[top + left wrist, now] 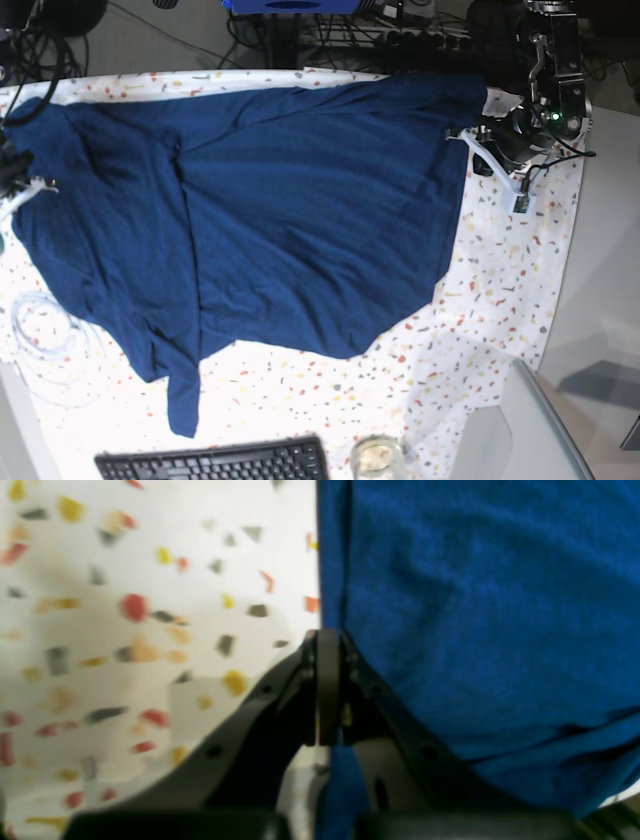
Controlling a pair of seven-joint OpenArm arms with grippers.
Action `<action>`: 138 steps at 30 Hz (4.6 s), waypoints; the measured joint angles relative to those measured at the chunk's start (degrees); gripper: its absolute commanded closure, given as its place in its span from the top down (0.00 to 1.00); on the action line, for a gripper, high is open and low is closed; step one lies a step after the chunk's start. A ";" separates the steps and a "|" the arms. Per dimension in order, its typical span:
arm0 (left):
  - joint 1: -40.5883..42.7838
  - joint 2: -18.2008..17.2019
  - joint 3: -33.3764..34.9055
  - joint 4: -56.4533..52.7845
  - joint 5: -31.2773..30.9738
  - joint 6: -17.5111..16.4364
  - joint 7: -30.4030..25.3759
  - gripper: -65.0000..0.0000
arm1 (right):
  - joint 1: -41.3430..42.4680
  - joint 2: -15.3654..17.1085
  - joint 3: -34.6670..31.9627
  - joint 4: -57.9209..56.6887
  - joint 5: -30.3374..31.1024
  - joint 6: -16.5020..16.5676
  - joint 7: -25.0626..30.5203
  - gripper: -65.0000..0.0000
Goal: Layout the t-shirt on the table in an organized manner, then fold the t-shirt properly
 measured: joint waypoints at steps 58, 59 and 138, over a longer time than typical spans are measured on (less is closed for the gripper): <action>1.73 1.03 -15.10 1.68 0.17 -0.31 -0.13 0.00 | 24.41 -8.87 -25.22 -16.61 -0.66 11.56 2.95 0.00; 1.75 1.01 -15.10 1.68 0.20 -0.31 -0.11 0.00 | 24.13 -9.29 -25.20 -16.50 -0.76 11.58 2.51 0.00; -6.38 6.71 -12.92 4.09 -0.50 -5.57 5.46 0.18 | 10.75 -1.40 0.98 -3.48 -1.29 11.61 -3.96 0.06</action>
